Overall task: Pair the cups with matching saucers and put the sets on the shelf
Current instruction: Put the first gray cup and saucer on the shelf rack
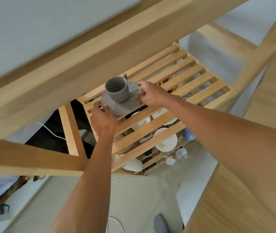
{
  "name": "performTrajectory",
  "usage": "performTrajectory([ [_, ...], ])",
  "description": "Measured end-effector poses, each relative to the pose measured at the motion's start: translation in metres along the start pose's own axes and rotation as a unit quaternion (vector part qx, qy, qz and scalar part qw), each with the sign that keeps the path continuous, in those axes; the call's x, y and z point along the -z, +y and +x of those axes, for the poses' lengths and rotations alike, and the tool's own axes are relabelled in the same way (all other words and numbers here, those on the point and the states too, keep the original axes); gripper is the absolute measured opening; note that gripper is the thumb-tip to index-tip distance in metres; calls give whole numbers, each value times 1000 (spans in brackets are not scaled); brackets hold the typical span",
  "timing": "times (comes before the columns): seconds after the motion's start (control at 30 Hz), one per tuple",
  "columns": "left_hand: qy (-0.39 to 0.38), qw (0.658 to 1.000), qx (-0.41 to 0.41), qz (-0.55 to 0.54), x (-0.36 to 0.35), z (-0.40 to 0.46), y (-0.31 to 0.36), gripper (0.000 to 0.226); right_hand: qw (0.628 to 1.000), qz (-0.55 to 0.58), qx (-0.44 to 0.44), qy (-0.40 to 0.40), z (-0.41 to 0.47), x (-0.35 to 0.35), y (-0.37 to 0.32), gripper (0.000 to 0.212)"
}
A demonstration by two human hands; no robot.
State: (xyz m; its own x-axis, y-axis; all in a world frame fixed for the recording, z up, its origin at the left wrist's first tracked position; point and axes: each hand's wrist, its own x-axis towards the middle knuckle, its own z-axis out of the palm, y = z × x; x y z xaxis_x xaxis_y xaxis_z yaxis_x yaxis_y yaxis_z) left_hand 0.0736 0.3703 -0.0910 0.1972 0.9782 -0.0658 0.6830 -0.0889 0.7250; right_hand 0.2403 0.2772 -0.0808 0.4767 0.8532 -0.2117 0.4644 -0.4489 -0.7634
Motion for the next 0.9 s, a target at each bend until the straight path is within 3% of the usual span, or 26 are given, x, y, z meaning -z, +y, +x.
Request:
performTrajectory([
  [0.4,-24,993,-55,105,-6,3,-7,38,1000,-14,-2,-5,13,-9,-2,43],
  [0.5,-38,987,-100,118,-5,-5,-12,50,1000,1,-2,-30,2,-11,1,59],
  [0.57,-43,979,-119,163,-2,-13,-14,55,998,-36,5,-49,-8,-13,3,83],
  [0.63,-40,971,-133,196,0,-21,-18,61,995,-87,12,-39,-13,-15,5,93],
  [0.9,-14,962,-154,227,-4,-19,-22,77,973,-226,45,8,-10,-11,-3,80],
])
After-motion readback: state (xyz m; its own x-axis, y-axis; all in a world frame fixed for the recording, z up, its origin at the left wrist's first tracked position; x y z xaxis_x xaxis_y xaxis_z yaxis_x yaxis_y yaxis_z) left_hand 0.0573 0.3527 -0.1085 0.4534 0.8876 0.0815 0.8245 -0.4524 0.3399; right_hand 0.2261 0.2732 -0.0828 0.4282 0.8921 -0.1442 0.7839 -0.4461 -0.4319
